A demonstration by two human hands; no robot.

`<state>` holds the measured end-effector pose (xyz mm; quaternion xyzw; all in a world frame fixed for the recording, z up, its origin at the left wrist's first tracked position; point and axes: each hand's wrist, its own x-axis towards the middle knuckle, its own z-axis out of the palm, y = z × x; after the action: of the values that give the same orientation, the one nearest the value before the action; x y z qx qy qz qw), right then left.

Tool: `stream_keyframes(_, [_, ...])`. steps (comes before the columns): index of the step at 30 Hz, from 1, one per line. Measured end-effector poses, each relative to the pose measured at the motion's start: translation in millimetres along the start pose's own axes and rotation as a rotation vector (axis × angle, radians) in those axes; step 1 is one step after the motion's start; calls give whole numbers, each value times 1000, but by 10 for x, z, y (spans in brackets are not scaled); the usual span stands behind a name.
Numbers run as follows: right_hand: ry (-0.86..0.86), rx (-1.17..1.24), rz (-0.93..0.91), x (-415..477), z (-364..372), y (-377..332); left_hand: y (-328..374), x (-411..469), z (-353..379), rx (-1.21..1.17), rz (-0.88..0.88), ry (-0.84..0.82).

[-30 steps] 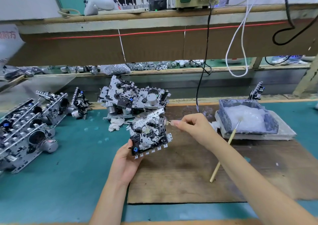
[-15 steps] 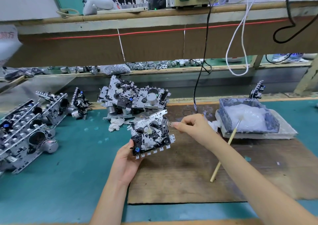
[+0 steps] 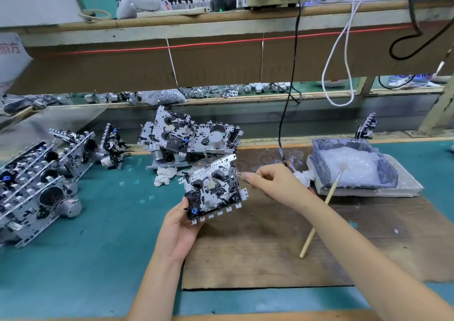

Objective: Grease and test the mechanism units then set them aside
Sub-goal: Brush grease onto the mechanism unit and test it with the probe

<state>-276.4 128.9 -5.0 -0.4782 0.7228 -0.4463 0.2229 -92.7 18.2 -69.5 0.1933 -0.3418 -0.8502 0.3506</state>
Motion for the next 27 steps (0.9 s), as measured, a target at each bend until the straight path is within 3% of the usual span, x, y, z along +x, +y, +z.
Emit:
stream_keyframes(2, [86, -47, -29, -26, -2, -92, 7, 0, -4, 14, 9, -12])
stream_keyframes(4, [131, -170, -169, -56, 3, -246, -2, 13, -21, 22, 10, -17])
stream_keyframes(8, [-123, -970, -453, -17, 223, -549, -8, 12, 3, 7, 14, -34])
stream_keyframes(12, [-179, -1265, -489, 90, 410, -620, -4, 5, 6, 0, 22, -15])
stream_keyframes(17, [-183, -1277, -485, 118, 508, -654, -11, 13, 28, 24, 21, -13])
stream_keyframes(22, [-233, -1091, -400, 60, 343, -649, -28, 4, 47, 58, 10, -39])
stream_keyframes(27, [24, -714, -210, -106, -135, -617, -45, 19, 4, 59, 27, 14])
